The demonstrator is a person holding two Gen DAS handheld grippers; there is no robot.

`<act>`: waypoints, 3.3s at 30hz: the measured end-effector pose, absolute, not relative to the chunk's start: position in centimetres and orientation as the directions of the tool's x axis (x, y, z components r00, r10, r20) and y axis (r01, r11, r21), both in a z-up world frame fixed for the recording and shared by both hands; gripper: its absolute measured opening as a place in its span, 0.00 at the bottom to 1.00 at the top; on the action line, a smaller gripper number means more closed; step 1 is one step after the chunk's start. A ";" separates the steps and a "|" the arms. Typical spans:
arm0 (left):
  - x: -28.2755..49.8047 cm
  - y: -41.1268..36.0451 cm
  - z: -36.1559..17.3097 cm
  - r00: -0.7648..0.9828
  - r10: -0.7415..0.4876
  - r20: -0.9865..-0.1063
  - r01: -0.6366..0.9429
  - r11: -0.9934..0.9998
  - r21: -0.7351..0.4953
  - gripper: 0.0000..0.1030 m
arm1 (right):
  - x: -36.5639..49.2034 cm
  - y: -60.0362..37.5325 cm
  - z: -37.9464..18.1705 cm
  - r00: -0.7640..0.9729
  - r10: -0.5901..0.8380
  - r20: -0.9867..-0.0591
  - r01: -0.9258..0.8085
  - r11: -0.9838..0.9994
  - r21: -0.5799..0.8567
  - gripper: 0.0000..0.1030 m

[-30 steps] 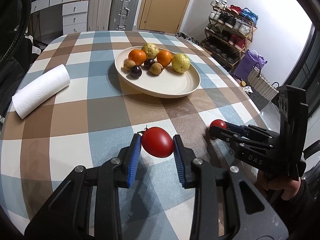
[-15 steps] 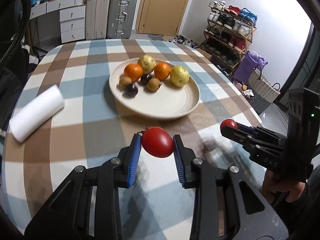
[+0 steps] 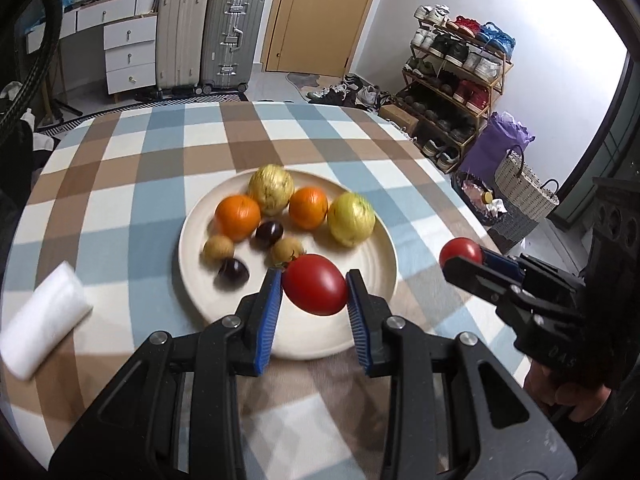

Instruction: Organize fruits

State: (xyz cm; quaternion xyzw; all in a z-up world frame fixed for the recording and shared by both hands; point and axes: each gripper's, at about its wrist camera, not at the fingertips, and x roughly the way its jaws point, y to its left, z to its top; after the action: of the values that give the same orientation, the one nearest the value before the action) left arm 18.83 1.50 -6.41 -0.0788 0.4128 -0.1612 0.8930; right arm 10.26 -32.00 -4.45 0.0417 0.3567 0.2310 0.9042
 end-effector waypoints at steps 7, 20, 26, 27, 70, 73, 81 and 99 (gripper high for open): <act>23.5 1.3 -7.2 0.573 -0.387 -0.723 0.218 0.922 -0.320 0.29 | 13.1 -30.8 -3.8 0.642 0.473 -0.604 -0.437 0.872 0.219 0.29; 28.3 1.2 -10.2 0.505 -0.470 -0.724 0.226 0.882 -0.414 0.29 | 16.9 -29.1 -6.9 0.567 0.504 -0.651 -0.496 0.840 0.218 0.29; 28.9 0.4 -11.0 0.473 -0.496 -0.728 0.250 0.868 -0.429 0.29 | 17.6 -28.5 -8.3 0.541 0.512 -0.668 -0.504 0.833 0.230 0.29; 29.0 0.2 -11.1 0.469 -0.498 -0.730 0.253 0.867 -0.429 0.29 | 17.7 -28.4 -8.4 0.537 0.513 -0.670 -0.505 0.832 0.232 0.29; 22.0 1.8 -3.3 0.667 -0.331 -0.667 0.158 0.938 -0.308 0.58 | 12.7 -31.1 -3.6 0.684 0.486 -0.545 -0.446 0.869 0.215 0.78; 20.4 3.1 -1.8 0.717 -0.296 -0.631 0.107 0.941 -0.320 0.70 | 11.6 -31.1 -2.1 0.713 0.479 -0.512 -0.444 0.874 0.198 0.82; 15.0 5.8 2.6 0.876 -0.111 -0.470 -0.025 0.961 -0.274 0.81 | 8.6 -31.0 1.0 0.758 0.484 -0.437 -0.455 0.873 0.177 0.86; 1.5 6.8 10.5 0.993 0.072 -0.092 -0.089 0.976 -0.198 1.00 | 2.0 -30.7 5.5 0.829 0.468 -0.306 -0.450 0.883 0.130 0.91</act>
State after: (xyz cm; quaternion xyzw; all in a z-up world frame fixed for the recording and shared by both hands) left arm 1.53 6.76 10.50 -0.1017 0.0424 0.0404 0.9931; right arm 2.01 -30.74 5.49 0.0259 0.1666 0.2401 0.9560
